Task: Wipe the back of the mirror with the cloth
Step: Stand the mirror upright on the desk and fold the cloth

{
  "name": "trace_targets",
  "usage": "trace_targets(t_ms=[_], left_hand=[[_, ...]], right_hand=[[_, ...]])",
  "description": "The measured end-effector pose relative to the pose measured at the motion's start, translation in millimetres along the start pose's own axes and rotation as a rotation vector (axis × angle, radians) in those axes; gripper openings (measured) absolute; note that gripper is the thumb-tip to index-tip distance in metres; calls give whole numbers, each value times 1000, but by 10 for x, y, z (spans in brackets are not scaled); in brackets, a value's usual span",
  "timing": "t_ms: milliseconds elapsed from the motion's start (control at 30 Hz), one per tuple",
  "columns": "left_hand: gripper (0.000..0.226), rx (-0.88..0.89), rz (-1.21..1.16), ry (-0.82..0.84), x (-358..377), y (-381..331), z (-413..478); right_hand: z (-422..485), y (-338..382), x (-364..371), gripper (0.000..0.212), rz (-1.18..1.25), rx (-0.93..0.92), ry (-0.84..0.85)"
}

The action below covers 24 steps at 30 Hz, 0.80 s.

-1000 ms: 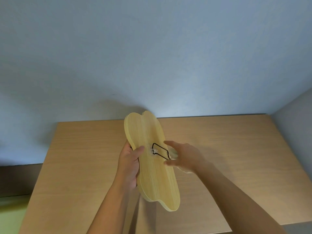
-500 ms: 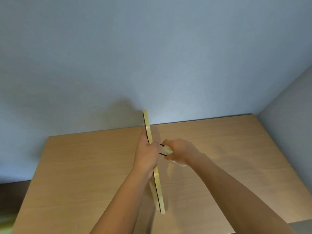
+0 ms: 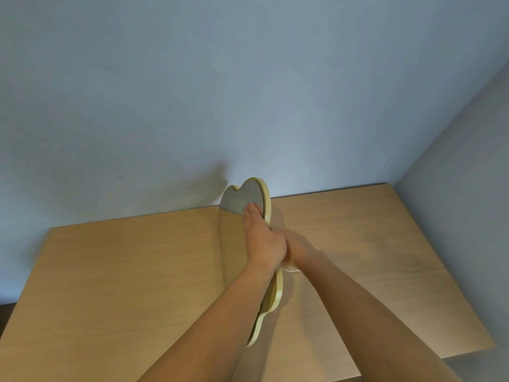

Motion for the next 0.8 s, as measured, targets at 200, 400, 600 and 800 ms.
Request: trace_targets(t_ms=[200, 400, 600, 800], left_hand=[[61, -44, 33, -43, 92, -39, -6], [28, -45, -62, -27, 10, -29, -37], [70, 48, -223, -9, -344, -79, -279], [33, 34, -752, 268, -405, -314, -625]], right_hand=[[-4, -148, 58, 21, 103, 10, -16], [-277, -362, -85, 33, 495, 28, -74], [-1153, -505, -786, 37, 1160, 88, -461], [-1448, 360, -1159, 37, 1484, -167, -479]])
Point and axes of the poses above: each hand's wrist, its own z-axis towards the middle knuckle, its own x-axis out of the palm, y = z × x, the point moved 9 cm from there along z, towards the middle knuckle, and after that the axes turned 5 degrees about y, right-handed, at the moved point
